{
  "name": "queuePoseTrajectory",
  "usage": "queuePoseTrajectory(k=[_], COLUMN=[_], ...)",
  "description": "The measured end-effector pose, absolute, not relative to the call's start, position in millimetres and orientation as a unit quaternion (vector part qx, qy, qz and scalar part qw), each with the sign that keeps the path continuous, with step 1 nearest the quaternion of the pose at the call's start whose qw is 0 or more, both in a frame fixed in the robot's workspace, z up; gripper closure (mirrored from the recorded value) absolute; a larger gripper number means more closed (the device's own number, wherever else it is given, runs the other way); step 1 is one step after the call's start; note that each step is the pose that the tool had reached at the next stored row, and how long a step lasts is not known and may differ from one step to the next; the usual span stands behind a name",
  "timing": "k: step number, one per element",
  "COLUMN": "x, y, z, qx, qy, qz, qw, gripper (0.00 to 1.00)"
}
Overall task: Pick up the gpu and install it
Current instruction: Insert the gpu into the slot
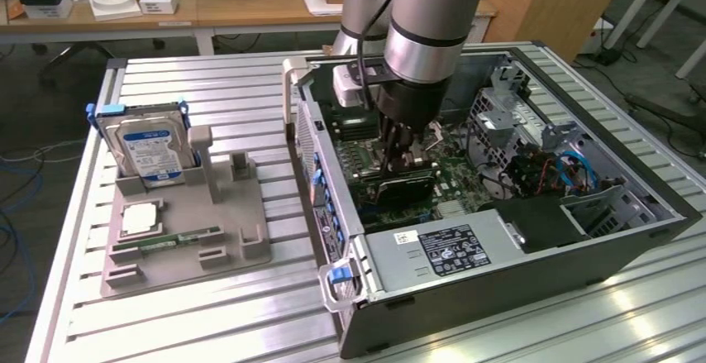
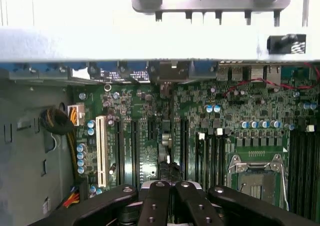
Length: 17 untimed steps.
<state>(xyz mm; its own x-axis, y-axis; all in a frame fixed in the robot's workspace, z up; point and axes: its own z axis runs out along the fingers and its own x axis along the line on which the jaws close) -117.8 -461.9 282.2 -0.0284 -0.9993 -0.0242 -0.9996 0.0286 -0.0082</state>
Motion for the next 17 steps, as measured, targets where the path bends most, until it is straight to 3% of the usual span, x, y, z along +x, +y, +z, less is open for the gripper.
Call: queuePoseTrajectory(k=[17], x=[-133.4], y=[-459.8], z=[285.5], qx=[-0.697], qy=[0.717], qz=[0.005], qw=[0.012], gripper=[0.90])
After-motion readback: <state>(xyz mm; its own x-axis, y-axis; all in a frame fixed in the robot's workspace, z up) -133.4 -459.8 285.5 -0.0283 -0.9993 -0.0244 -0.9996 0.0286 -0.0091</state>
